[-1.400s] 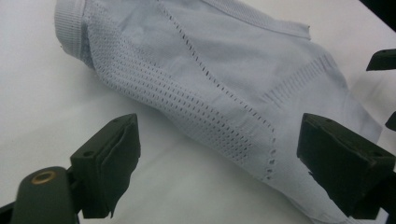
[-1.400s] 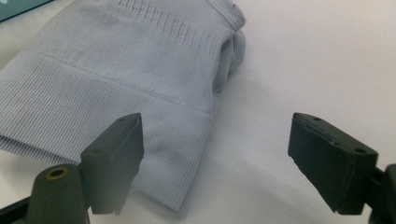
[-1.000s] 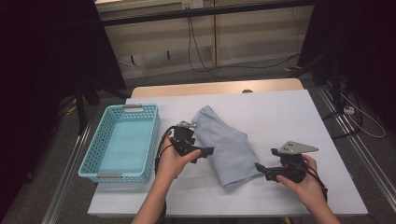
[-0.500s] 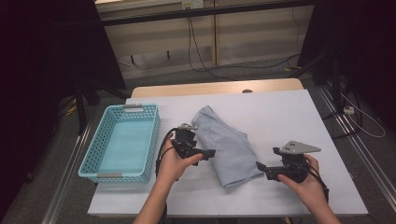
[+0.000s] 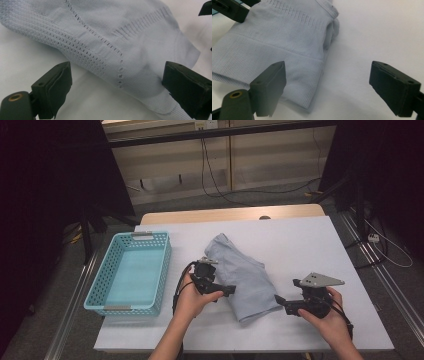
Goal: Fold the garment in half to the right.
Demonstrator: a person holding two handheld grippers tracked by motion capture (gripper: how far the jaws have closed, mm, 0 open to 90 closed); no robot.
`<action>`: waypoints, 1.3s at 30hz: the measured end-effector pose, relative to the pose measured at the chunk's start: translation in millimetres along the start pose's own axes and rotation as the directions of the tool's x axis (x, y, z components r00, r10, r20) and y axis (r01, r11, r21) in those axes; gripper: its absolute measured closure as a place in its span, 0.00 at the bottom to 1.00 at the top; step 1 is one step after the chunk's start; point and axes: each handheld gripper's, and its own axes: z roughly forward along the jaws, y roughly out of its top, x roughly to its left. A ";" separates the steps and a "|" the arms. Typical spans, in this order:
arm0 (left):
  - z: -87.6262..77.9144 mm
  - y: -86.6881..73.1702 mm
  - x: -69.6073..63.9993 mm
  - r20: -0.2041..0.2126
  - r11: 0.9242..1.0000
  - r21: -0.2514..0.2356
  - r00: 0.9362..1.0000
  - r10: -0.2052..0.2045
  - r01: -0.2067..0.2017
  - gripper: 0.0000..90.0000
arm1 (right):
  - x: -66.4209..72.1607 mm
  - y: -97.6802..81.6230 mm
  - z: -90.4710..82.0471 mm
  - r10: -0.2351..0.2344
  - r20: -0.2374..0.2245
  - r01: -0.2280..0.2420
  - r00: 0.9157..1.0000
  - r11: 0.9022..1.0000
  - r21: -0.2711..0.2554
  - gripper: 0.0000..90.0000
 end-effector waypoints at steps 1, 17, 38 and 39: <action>1.1 -0.9 -0.5 -0.001 1.000 0.000 1.000 -0.004 0.004 0.10 | 0.6 -0.2 0.1 0.000 -0.003 0.000 1.000 1.000 0.003 0.16; 15.8 -8.9 -1.4 -0.022 0.999 0.039 0.999 -0.027 0.027 0.18 | 0.1 -0.8 1.3 -0.003 -0.016 0.004 1.000 1.000 0.009 0.16; 23.8 -10.5 0.5 -0.011 0.997 0.055 0.999 -0.051 0.051 0.22 | -3.3 -1.8 -1.3 0.002 -0.011 -0.002 1.000 1.000 0.007 0.16; 24.1 -10.3 -0.2 -0.013 0.997 0.053 0.999 -0.051 0.052 0.22 | -3.1 -1.9 -0.9 0.002 -0.012 -0.002 1.000 1.000 0.009 0.16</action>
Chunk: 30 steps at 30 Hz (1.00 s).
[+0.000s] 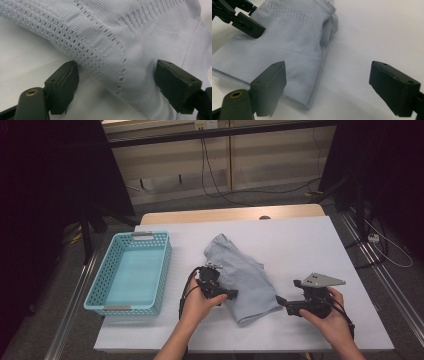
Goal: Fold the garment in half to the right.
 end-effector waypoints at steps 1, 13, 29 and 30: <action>0.0 0.3 -0.3 -0.001 1.000 0.002 1.000 0.002 -0.002 0.22 | 0.0 -0.3 0.8 -0.003 0.003 0.003 1.000 1.000 0.003 0.16; 0.4 -0.9 -3.1 -0.011 0.999 0.008 0.999 0.031 -0.031 0.34 | -6.4 -0.2 10.3 0.010 -0.005 -0.010 1.000 1.000 0.013 0.16; -0.4 -0.3 -0.9 0.049 0.999 0.031 0.998 -0.028 0.026 0.59 | -6.4 3.5 12.2 0.038 -0.007 -0.038 0.999 0.999 -0.015 0.17; -0.4 -0.4 -1.0 0.055 0.999 0.033 0.998 -0.037 0.035 0.61 | -6.8 3.7 12.3 0.038 -0.006 -0.038 0.999 0.999 -0.016 0.17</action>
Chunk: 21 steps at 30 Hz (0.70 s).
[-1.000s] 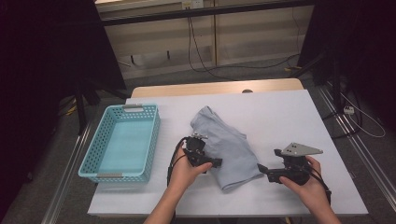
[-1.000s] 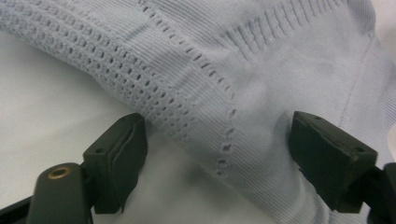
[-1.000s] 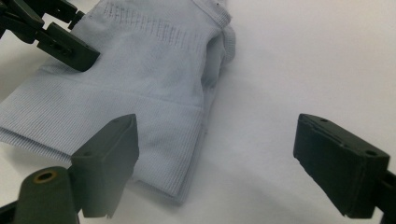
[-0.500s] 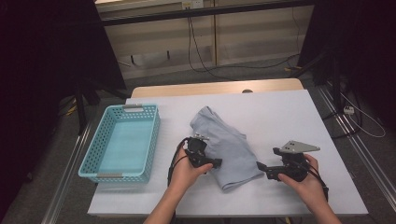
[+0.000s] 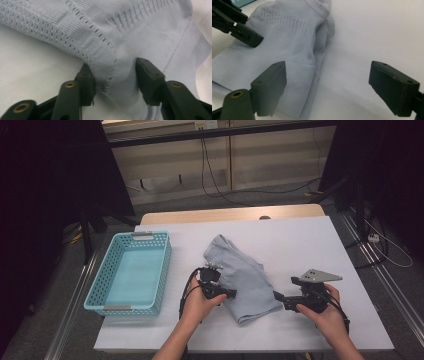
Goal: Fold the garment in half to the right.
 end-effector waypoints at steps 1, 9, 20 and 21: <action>0.0 -0.6 0.3 0.004 1.000 -0.001 1.000 -0.003 0.003 0.63 | -0.1 0.1 0.0 0.003 0.001 -0.003 1.000 1.000 -0.001 0.17; 0.1 -2.5 2.3 0.048 0.998 -0.008 0.997 -0.067 0.068 0.74 | 3.3 1.7 0.8 -0.003 0.000 0.003 1.000 1.000 -0.008 0.17; -12.3 -1.5 12.2 0.107 0.992 0.012 0.986 -0.126 0.126 0.78 | 2.5 2.8 -1.5 -0.006 0.001 0.006 1.000 1.000 -0.011 0.17; -14.1 -1.3 13.1 0.110 0.992 0.011 0.986 -0.129 0.129 0.78 | 2.3 2.7 -1.7 -0.006 0.001 0.006 1.000 1.000 -0.010 0.17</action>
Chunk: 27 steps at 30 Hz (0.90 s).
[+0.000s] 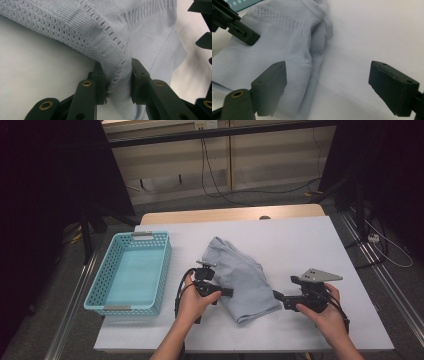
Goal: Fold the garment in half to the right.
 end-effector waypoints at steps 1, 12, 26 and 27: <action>-2.9 0.3 1.1 -0.004 1.000 0.002 1.000 -0.003 0.003 0.78 | -0.2 0.0 -0.1 -0.001 0.001 0.001 1.000 1.000 0.000 0.17; -43.6 0.7 28.5 -0.071 0.994 -0.076 0.994 -0.083 0.077 0.73 | -0.3 1.0 0.1 -0.014 0.000 0.014 1.000 1.000 0.001 0.17; -49.2 -11.5 35.2 -0.118 0.988 -0.137 0.989 -0.094 0.077 0.54 | 9.4 10.8 12.7 -0.046 -0.041 0.046 0.998 0.999 0.000 0.17; -49.6 -12.0 35.4 -0.117 0.987 -0.137 0.989 -0.095 0.079 0.52 | 9.6 10.9 13.2 -0.047 -0.042 0.047 0.998 0.999 -0.001 0.17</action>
